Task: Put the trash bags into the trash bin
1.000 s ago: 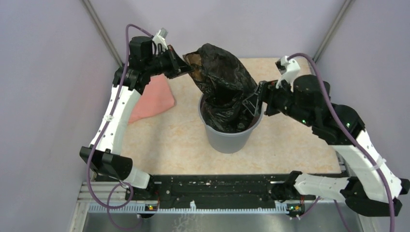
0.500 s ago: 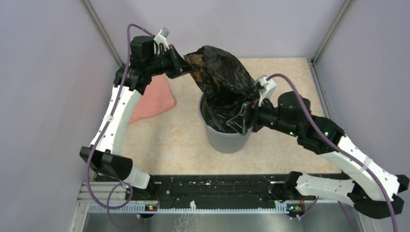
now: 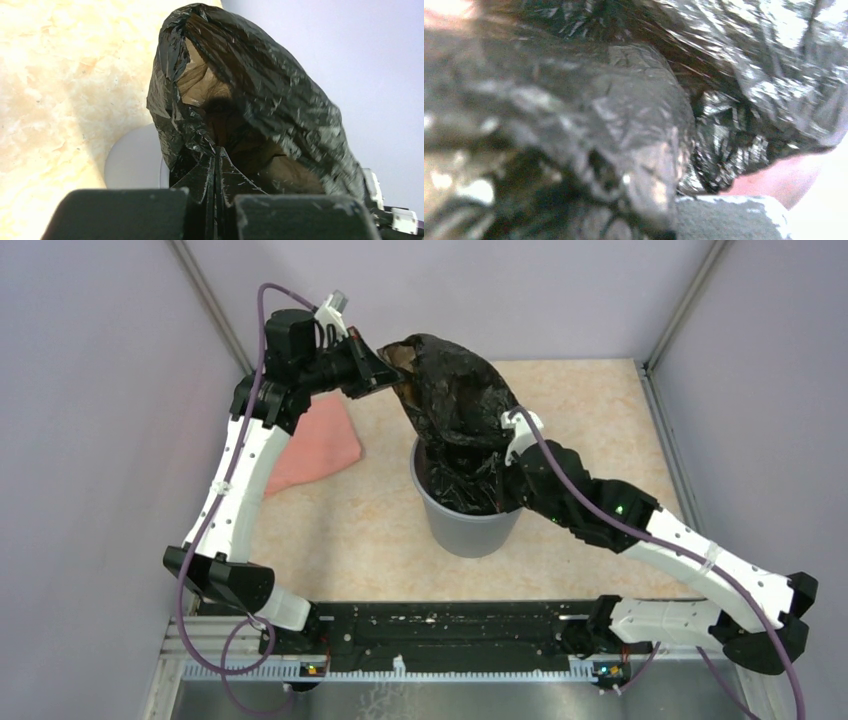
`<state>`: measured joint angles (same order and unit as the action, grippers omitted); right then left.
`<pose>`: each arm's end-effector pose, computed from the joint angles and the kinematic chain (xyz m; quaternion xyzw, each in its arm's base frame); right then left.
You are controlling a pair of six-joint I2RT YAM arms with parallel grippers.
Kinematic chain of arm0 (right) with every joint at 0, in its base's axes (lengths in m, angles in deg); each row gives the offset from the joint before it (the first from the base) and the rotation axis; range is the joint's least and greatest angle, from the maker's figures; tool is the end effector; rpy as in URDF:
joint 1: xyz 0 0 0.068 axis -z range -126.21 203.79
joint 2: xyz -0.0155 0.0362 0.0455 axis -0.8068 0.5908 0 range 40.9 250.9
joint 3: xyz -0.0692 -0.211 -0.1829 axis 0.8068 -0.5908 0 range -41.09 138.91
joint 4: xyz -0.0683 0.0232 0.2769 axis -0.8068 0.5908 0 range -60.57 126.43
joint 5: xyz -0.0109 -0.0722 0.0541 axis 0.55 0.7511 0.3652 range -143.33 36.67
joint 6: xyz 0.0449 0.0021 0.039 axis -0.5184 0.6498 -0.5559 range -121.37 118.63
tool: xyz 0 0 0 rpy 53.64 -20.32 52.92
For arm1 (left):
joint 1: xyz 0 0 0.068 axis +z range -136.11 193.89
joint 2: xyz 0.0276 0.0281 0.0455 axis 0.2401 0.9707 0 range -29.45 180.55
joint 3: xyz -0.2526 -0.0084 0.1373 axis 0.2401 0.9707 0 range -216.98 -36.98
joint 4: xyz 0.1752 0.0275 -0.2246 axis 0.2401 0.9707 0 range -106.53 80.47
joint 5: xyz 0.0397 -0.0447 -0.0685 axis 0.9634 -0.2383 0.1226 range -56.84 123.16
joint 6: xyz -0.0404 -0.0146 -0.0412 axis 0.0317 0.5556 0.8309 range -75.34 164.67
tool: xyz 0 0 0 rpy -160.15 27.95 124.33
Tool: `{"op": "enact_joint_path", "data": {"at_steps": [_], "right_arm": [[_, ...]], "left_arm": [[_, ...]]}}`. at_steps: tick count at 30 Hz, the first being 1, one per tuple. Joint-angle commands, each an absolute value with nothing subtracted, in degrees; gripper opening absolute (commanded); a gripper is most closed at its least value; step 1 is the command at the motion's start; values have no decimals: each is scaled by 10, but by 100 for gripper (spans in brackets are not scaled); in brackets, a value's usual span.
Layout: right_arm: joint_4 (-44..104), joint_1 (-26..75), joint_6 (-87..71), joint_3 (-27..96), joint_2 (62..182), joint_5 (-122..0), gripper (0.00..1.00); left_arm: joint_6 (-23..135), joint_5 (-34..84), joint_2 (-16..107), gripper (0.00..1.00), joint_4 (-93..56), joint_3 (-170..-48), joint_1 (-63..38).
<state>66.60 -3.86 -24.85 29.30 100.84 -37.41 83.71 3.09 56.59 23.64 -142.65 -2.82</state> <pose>0.1382 0.1958 0.4113 -0.1782 0.8273 0.2483 0.4713 0.3200 -0.1189 0.5006 -0.0087 0.8073 -0.4457 0.3867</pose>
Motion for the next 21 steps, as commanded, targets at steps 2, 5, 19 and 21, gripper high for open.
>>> {"op": "enact_joint_path", "data": {"at_steps": [2,5,19,21], "right_arm": [[705,-41,-215,284,1014,-260,2],[706,-41,-207,296,1017,-260,12],[796,-41,-153,446,962,-424,81],[813,-41,-158,484,970,-439,81]], "left_arm": [[824,35,573,0,243,-1449,-30],[821,33,570,0,245,-1439,-30],[799,12,553,0,279,-1425,-31],[798,4,553,0,280,-1425,-31]]}}
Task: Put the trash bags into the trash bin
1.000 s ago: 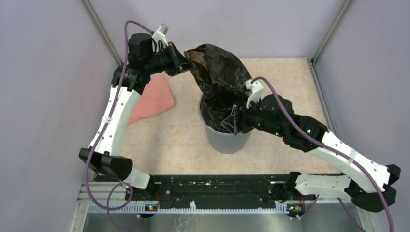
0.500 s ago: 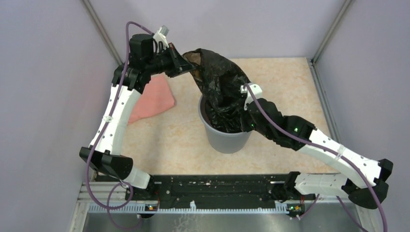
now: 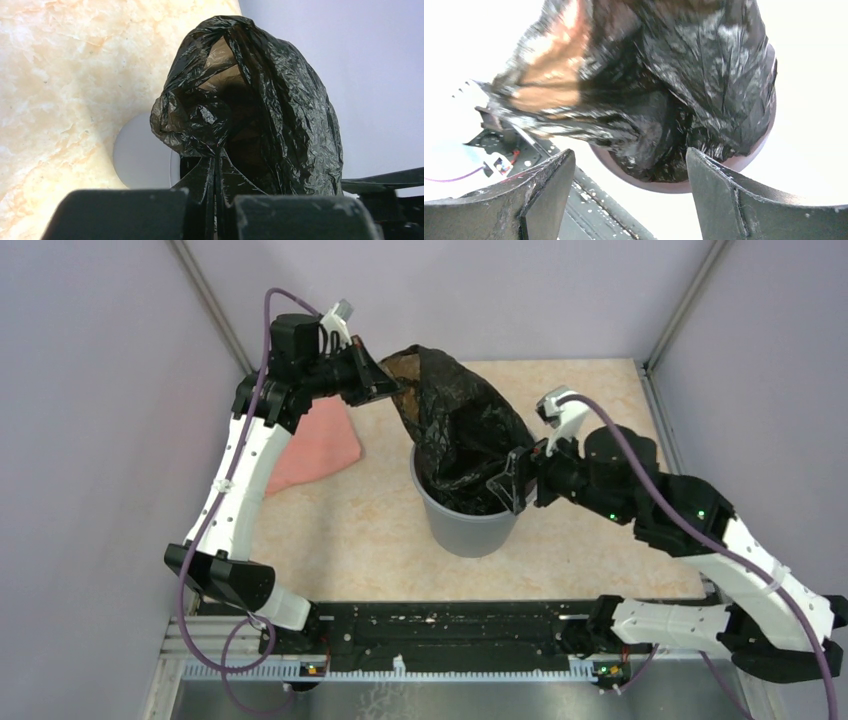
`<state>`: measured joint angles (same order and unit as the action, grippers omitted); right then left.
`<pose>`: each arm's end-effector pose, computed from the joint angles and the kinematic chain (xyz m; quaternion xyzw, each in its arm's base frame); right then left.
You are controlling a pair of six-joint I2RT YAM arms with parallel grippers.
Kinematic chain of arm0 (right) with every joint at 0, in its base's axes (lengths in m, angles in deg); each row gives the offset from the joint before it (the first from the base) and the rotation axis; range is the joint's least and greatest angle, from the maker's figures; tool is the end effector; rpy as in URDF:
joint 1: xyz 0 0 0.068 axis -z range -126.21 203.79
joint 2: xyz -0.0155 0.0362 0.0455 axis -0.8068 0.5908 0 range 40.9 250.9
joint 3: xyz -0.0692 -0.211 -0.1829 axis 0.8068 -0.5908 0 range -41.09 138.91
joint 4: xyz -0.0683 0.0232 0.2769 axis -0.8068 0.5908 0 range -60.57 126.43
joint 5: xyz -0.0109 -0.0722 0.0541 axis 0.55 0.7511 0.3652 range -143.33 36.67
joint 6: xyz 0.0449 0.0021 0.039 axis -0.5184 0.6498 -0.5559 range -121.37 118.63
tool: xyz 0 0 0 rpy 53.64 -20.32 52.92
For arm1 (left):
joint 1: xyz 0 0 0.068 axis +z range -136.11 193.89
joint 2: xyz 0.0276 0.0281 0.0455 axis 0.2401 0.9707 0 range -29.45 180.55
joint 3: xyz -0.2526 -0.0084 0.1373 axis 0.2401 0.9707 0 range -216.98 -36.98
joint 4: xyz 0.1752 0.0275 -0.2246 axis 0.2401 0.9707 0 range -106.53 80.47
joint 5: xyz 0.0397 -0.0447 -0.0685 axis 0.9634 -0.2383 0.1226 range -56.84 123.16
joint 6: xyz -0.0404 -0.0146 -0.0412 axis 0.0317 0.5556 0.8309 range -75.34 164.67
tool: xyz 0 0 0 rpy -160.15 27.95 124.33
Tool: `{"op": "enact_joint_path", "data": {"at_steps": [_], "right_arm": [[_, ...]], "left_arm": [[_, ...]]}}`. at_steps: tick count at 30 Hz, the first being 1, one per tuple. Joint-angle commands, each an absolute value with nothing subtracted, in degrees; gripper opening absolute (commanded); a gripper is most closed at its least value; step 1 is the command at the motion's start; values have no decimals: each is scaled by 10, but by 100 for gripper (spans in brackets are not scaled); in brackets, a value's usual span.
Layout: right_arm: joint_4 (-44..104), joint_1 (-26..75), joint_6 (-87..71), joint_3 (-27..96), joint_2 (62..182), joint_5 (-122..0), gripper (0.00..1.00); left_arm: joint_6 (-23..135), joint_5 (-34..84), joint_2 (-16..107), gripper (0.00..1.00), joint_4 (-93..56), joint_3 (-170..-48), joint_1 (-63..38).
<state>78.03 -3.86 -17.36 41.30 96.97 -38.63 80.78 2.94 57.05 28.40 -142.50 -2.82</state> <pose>0.1100 0.1529 0.4752 -0.2262 0.7951 0.2461 0.5060 0.3196 -0.1189 0.4886 -0.0016 0.8299 -0.4258 0.3605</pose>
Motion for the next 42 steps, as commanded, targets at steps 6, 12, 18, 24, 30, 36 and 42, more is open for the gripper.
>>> {"op": "enact_joint_path", "data": {"at_steps": [6,12,18,24,30,36,42], "right_arm": [[863,-41,-197,644,1060,-344,78],[904,-41,-209,824,1207,-334,80],[970,-41,-223,909,1310,-302,79],[934,-37,-231,795,1280,-278,71],[912,59,-239,673,1216,-310,34],[935,83,-231,686,1189,-309,43],[982,69,-253,753,1190,-364,66]], "left_arm": [[796,-7,547,0,283,-1424,-43],[796,10,547,0,286,-1424,-87],[808,43,548,0,278,-1425,-148],[808,67,545,0,277,-1424,-162],[794,85,546,0,298,-1437,-160],[771,106,552,0,326,-1454,-142],[755,103,571,0,351,-1497,-122]]}}
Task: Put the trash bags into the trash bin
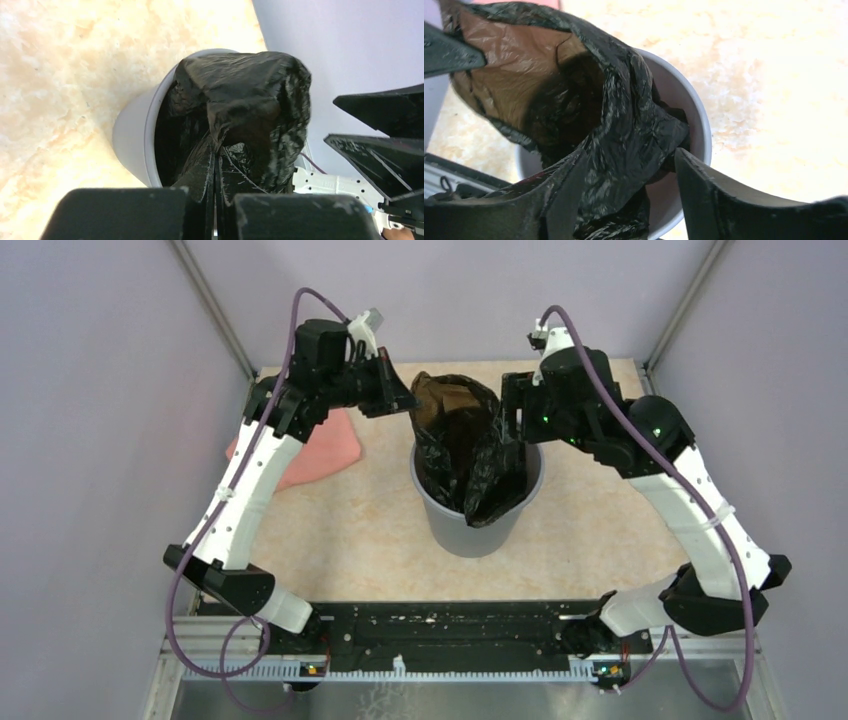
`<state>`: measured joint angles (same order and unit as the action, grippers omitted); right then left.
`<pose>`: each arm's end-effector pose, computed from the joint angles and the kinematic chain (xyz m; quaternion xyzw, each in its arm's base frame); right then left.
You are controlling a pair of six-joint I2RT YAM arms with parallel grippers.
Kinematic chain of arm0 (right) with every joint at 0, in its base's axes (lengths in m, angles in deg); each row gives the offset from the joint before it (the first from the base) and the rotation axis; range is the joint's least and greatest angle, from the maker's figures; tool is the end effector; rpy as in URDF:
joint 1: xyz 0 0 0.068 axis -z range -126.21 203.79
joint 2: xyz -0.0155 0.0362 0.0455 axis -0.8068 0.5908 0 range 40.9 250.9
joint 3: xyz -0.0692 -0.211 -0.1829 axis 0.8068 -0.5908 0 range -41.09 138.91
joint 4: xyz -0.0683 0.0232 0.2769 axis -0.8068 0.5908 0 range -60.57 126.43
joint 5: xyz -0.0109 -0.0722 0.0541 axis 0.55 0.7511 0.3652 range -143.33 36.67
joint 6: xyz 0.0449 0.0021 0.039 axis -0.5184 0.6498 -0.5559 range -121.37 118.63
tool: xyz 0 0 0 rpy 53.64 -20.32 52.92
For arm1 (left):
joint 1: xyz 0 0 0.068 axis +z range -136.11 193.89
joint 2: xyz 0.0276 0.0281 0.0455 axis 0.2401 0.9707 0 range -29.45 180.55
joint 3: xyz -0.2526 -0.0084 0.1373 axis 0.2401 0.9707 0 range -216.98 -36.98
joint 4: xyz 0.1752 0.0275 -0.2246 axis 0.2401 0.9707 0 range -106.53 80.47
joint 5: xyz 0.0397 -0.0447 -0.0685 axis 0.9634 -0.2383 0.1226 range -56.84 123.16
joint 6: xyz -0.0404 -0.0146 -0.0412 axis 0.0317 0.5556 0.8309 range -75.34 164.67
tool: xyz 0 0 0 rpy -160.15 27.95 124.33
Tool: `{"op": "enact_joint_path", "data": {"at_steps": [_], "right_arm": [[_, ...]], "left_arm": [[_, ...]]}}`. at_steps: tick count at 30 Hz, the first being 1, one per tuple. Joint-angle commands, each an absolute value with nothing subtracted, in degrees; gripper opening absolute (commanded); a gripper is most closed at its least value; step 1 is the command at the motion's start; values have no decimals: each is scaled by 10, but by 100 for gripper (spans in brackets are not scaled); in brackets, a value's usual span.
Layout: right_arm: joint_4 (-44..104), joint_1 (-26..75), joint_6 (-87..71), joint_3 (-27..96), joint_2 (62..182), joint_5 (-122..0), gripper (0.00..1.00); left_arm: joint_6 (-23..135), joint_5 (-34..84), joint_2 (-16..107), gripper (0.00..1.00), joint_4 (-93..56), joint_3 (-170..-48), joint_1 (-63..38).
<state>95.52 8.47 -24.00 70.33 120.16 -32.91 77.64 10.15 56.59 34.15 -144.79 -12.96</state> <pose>0.1943 0.1748 0.5189 -0.0891 0.8681 0.1287 0.4710 0.2870 -0.1644 0.4933 0.0562 0.8481 -0.3973 0.3460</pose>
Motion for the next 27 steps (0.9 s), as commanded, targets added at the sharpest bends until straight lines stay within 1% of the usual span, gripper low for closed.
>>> {"op": "enact_joint_path", "data": {"at_steps": [1,3,5,9,13,23,25,27], "right_arm": [[993,52,-259,764,1192,-352,69],[1026,8,-271,793,1205,-318,72],[1049,-45,-290,802,1216,-291,72],[1060,-113,-318,752,1212,-256,72],[1029,-119,-328,672,1188,-278,71],[998,-118,-364,637,1209,-280,70],[998,-112,-365,628,1215,-273,66],[992,-96,-362,616,1212,-280,60]], "left_arm": [[754,100,575,0,352,-1502,-122],[756,94,578,0,348,-1506,-122],[760,91,579,0,344,-1508,-122],[761,95,582,0,343,-1512,-122],[760,97,591,0,348,-1528,-120],[758,100,594,0,358,-1545,-118],[757,100,592,0,360,-1544,-116],[755,103,589,0,363,-1545,-114]]}}
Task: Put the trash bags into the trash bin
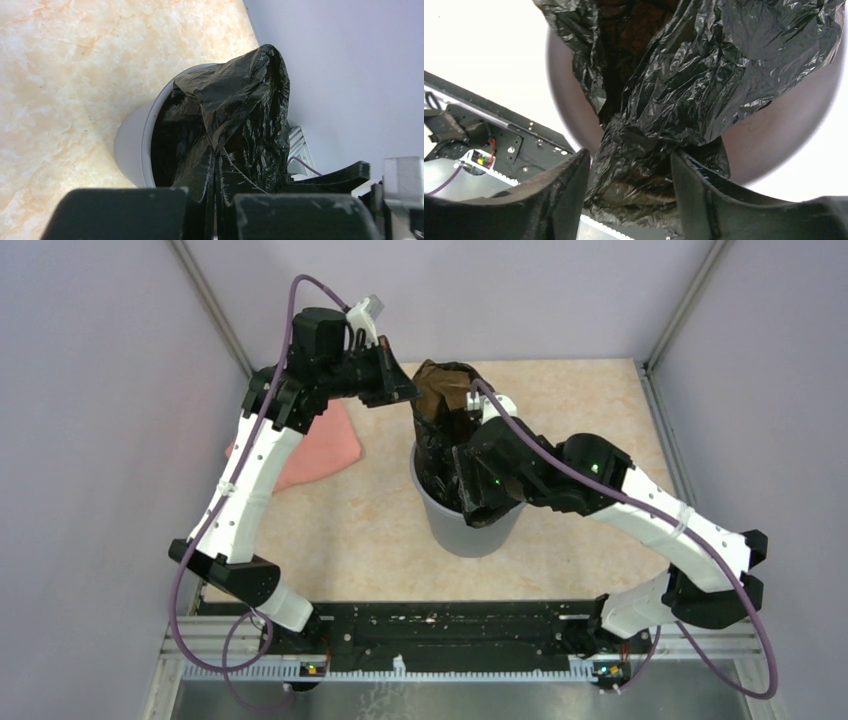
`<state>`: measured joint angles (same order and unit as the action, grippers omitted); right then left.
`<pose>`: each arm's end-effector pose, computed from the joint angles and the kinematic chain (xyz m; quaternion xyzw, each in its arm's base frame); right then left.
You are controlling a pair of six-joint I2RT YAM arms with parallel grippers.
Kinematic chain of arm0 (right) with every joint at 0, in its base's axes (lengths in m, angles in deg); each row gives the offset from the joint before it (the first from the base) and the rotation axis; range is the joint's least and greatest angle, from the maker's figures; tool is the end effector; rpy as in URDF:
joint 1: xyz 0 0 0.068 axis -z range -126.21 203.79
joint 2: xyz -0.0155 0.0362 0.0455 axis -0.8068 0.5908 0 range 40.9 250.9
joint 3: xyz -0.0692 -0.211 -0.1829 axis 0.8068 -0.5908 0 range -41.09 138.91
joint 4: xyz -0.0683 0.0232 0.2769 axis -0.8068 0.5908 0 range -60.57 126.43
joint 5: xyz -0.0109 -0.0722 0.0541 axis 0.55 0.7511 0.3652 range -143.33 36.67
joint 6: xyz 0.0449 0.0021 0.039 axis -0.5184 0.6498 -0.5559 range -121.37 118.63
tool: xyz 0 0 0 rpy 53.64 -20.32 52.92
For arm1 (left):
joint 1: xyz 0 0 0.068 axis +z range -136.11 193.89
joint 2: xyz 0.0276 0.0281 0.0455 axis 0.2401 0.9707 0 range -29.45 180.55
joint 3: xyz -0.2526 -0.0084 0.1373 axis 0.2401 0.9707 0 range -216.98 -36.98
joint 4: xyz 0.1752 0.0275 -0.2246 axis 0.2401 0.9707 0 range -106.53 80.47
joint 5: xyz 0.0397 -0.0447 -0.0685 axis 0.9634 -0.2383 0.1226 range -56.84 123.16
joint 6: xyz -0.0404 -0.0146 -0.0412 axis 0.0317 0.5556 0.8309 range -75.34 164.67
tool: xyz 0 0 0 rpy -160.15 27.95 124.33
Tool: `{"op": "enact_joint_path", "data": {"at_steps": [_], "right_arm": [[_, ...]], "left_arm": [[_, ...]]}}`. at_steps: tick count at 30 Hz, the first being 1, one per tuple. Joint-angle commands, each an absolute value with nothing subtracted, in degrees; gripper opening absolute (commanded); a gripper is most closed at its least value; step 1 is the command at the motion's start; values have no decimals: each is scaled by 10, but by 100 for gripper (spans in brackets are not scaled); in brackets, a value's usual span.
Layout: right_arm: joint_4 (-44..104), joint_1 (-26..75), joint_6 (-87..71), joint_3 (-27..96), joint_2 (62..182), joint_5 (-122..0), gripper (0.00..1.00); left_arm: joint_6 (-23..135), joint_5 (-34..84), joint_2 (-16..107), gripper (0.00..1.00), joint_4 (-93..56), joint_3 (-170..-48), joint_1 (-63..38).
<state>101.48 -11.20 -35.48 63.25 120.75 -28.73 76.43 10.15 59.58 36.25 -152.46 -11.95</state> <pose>0.1304 0.2364 0.4716 -0.1681 0.8985 0.1402 0.3806 0.2929 -0.1608 0.5167 0.0621 0.8368 -0.3975 0.3713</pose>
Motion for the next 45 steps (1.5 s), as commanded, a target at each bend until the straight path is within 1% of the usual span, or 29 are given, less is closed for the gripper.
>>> {"op": "enact_joint_path", "data": {"at_steps": [1,5,6,9,11,12,14,18,21,23,28,35,38,42,45], "right_arm": [[990,-87,-361,611,1209,-281,56],[974,-52,-350,596,1183,-298,44],[965,-45,-344,590,1178,-307,38],[955,-32,-336,594,1169,-321,13],[972,-27,-331,615,1169,-311,2],[985,-20,-327,629,1169,-301,0],[1008,10,-314,653,1166,-297,0],[1022,115,-262,664,1154,-316,0],[1002,185,-227,657,1161,-345,0],[976,214,-213,650,1178,-367,0],[927,256,-201,647,1222,-369,0],[887,302,-201,631,1268,-394,0],[871,318,-204,595,1267,-412,0],[847,337,-209,530,1249,-433,0],[840,341,-210,504,1247,-447,0]], "left_arm": [[753,104,588,0,366,-1545,-113],[747,112,579,0,377,-1542,-110],[746,112,576,0,378,-1541,-109],[745,112,569,0,381,-1539,-107],[741,116,565,0,387,-1539,-104],[739,115,564,0,391,-1539,-102],[733,107,564,0,401,-1541,-98],[711,121,570,0,443,-1555,-96],[696,119,574,0,446,-1545,-89],[691,113,589,0,437,-1543,-87],[682,116,641,0,416,-1551,-73],[671,85,707,0,393,-1549,-33],[664,75,712,0,383,-1510,-27],[673,62,678,0,336,-1418,-24],[678,40,664,0,314,-1368,-23]]}}
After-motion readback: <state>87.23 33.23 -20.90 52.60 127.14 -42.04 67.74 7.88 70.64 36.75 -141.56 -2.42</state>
